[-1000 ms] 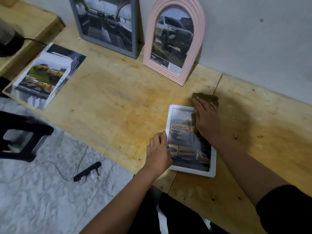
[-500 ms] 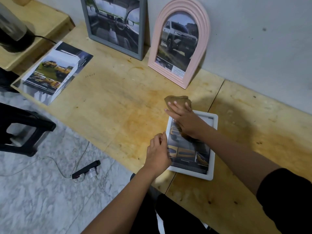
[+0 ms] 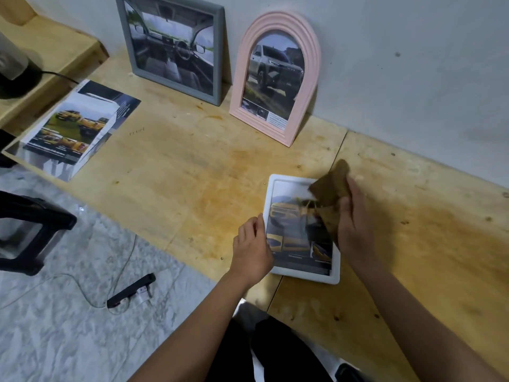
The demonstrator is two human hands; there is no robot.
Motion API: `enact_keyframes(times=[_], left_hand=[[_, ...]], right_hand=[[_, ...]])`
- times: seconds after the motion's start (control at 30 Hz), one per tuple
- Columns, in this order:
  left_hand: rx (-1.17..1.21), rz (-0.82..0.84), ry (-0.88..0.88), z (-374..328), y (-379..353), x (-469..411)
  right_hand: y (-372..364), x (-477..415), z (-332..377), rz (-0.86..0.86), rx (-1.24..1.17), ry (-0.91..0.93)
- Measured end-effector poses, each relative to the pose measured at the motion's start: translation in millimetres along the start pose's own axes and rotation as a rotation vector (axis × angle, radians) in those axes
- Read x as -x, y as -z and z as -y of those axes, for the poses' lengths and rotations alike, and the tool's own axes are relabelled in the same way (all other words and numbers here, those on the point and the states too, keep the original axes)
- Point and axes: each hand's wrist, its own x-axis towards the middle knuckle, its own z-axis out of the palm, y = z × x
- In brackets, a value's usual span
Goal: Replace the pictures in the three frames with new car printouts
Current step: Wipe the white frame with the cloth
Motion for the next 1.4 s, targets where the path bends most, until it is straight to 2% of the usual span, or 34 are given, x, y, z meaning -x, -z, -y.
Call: enact_keyframes(times=[0.07,0.17,0.3,0.43,0.53,0.67,0.77,0.87,1.17,1.33,1.4], left_hand=[[-0.031,0.001,0.008,0,-6,1],[-0.043,0.019,-0.03,6,-11,-1],[0.009,0.044,-0.06,10,-12,-2],[0.025,0.052,-0.065,12,-11,-3],[0.037,0.065,-0.069,12,-10,-3],[0.026,0.074,-0.077,13,-11,-4],[0.01,0.089,-0.085,14,-10,-3],[-0.004,0.095,-0.088,14,-9,-3],[-0.004,0.102,-0.092,13,-8,-1],[-0.007,0.099,-0.07,11,-6,0],[0.007,0.088,-0.066,10,-6,0]], right_hand=[[-14,8,-18,0.031,0.152,-0.059],[-41,9,-35,0.072,0.45,-0.054],[-63,6,-31,-0.003,0.568,-0.09],[-79,1,-28,-0.028,0.505,-0.029],[-79,-2,-31,0.034,0.429,0.035],[-75,-5,-33,0.288,0.349,0.244],[-64,-9,-31,0.448,0.17,0.279],[-46,-11,-32,0.586,0.049,0.204],[3,0,-25,0.904,0.064,-0.03],[13,-14,0,1.04,0.255,-0.154],[24,-16,13,1.008,0.174,-0.184]])
